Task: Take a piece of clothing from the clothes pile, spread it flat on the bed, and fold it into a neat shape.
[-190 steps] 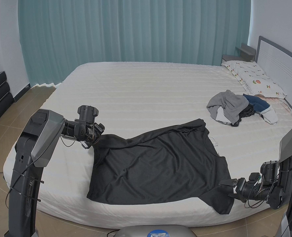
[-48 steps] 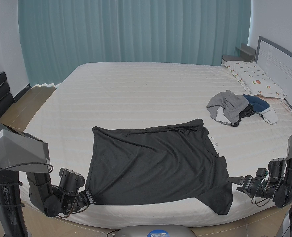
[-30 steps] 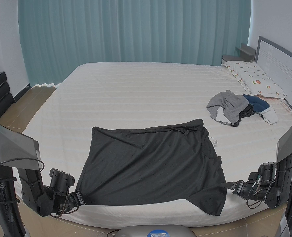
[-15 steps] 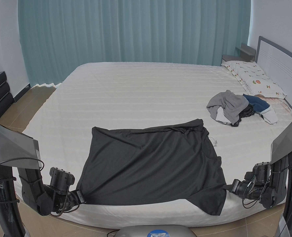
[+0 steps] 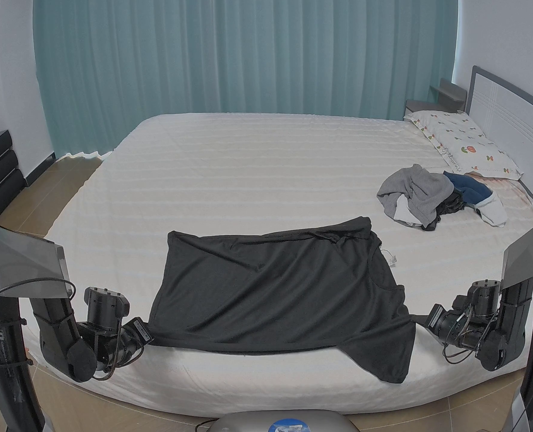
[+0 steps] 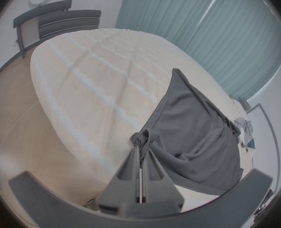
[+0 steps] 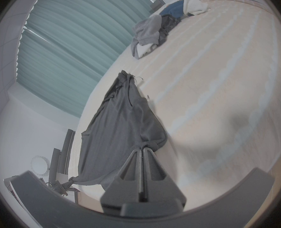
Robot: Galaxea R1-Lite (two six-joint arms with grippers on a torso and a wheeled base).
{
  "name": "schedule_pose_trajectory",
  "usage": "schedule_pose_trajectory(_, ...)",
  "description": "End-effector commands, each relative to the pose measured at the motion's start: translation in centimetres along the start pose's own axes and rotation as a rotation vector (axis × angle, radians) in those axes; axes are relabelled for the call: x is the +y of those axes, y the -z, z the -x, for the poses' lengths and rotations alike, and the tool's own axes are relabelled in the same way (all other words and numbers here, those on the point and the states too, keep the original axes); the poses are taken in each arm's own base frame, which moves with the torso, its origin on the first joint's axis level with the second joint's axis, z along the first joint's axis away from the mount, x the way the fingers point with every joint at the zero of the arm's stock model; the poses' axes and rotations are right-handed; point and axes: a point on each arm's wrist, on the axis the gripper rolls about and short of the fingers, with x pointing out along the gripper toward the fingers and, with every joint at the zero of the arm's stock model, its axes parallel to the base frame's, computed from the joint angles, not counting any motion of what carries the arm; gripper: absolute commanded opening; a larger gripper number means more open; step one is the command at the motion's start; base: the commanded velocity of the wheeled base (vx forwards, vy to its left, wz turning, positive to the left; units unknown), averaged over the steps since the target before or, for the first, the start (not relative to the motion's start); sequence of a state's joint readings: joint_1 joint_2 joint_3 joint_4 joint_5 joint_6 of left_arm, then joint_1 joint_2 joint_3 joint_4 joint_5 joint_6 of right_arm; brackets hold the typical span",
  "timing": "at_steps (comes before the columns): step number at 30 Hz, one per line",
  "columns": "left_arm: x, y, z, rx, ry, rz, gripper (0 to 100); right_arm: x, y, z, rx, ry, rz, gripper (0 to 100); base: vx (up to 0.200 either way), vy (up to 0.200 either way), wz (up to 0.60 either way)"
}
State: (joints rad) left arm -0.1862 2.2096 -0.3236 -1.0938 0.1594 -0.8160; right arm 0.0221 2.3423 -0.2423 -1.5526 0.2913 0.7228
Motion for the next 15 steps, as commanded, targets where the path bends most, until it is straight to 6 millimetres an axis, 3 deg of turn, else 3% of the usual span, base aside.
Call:
schedule_pose_trajectory(1,-0.6,-0.3,-0.4,-0.020,0.026,0.039,0,0.9,-1.5,-1.1,-0.064,-0.056,0.029,0,0.000,0.000,0.00)
schedule_pose_trajectory(13,-0.8,-0.2,-0.6,-0.011,0.035,0.055,0,-0.4,-1.2,-4.8,-0.041,-0.046,0.030,0,0.000,0.000,0.00)
schedule_pose_trajectory(14,-0.8,-0.2,-0.6,-0.011,0.035,0.055,0,-0.4,-1.3,-5.0,-0.047,-0.051,0.032,100,0.000,0.000,0.00)
schedule_pose_trajectory(15,-0.8,-0.1,-0.6,-0.011,0.036,0.054,0,-0.4,-1.3,-5.0,-0.046,-0.050,0.032,100,0.000,0.000,0.00)
